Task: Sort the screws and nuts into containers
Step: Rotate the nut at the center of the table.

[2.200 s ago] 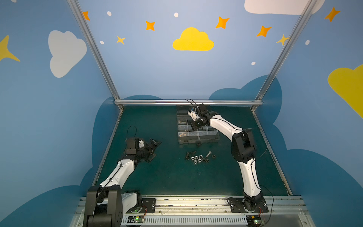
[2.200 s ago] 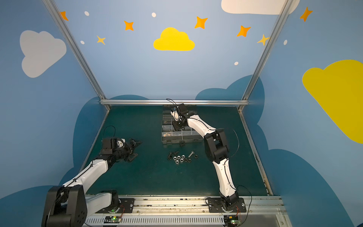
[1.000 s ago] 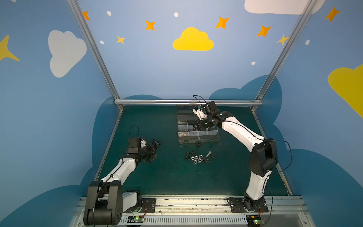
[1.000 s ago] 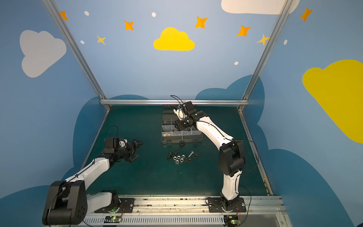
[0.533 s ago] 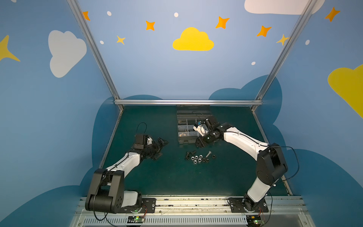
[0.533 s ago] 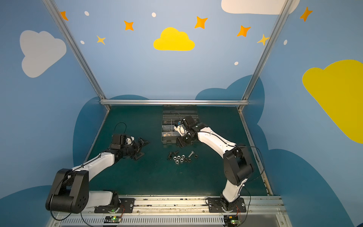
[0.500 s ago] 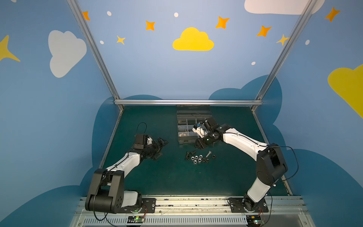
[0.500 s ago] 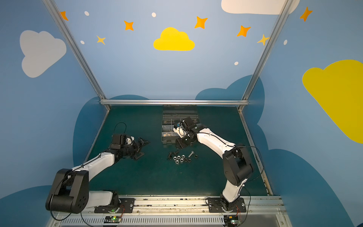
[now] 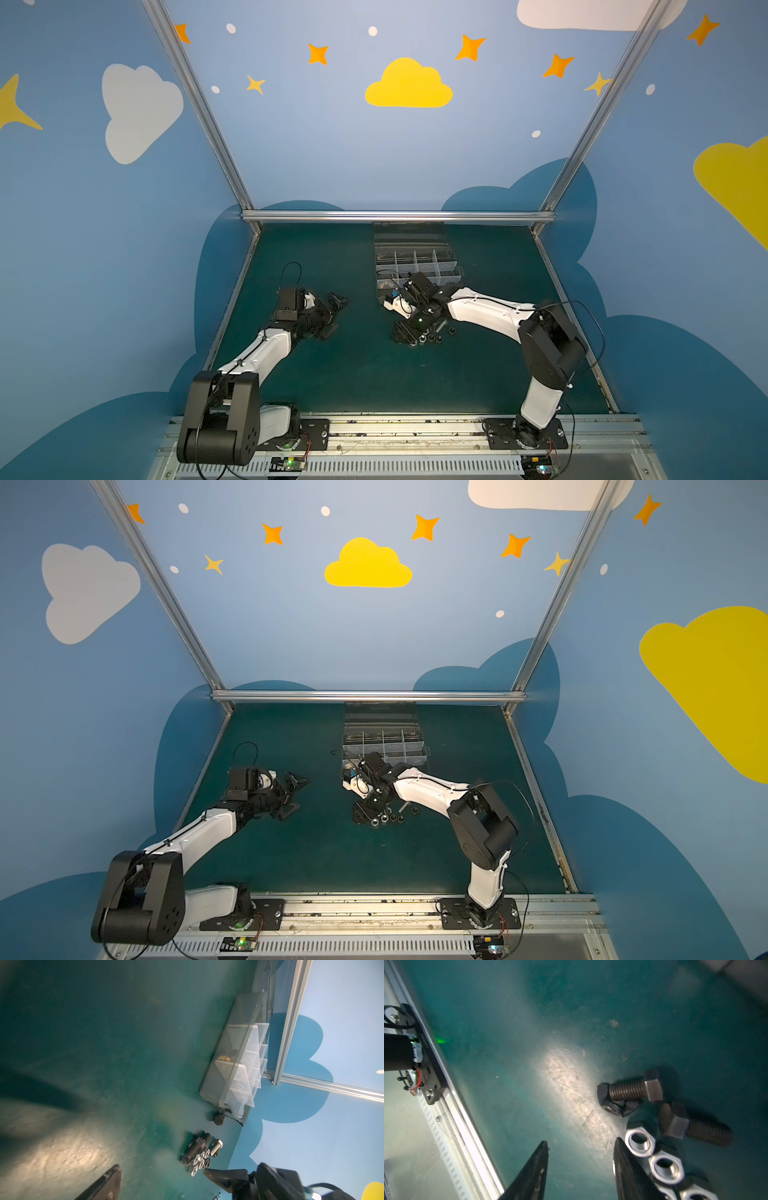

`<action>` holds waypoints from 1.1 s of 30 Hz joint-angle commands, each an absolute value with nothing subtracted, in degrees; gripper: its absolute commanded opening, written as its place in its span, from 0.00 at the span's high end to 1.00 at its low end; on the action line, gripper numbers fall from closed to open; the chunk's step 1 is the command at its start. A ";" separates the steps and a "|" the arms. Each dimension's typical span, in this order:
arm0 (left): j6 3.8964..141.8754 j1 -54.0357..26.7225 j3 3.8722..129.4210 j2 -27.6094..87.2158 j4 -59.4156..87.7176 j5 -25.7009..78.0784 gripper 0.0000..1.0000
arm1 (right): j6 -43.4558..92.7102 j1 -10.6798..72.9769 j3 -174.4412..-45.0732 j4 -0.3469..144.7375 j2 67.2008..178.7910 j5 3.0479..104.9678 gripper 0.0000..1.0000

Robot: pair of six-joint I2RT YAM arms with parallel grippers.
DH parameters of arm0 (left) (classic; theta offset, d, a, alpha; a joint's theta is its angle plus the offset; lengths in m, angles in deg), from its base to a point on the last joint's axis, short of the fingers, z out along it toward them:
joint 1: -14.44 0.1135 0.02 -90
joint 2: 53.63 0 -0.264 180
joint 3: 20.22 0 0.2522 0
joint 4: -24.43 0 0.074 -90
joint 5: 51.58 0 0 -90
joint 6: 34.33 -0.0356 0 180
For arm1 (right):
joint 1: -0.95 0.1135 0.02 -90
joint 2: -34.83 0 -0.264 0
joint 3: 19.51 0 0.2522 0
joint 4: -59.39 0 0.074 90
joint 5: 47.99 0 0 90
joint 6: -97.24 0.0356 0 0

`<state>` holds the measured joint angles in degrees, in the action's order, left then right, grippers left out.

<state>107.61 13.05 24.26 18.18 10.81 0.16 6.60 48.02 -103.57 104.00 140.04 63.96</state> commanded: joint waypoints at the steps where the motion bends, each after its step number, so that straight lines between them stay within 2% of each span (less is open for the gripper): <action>1: 107.22 13.79 23.69 16.09 8.63 0.91 0.00 | 5.29 48.58 -105.89 103.88 142.53 64.49 0.50; 19: 106.79 14.44 23.14 15.59 7.82 1.49 0.00 | 4.03 49.14 -109.80 105.69 148.40 61.02 0.50; 33: 106.29 15.36 22.63 12.07 5.03 2.55 0.00 | 2.43 49.73 -121.31 107.97 155.96 68.30 0.50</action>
<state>107.35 14.82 23.34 13.66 7.12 1.75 3.30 49.35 -119.83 106.60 155.78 65.32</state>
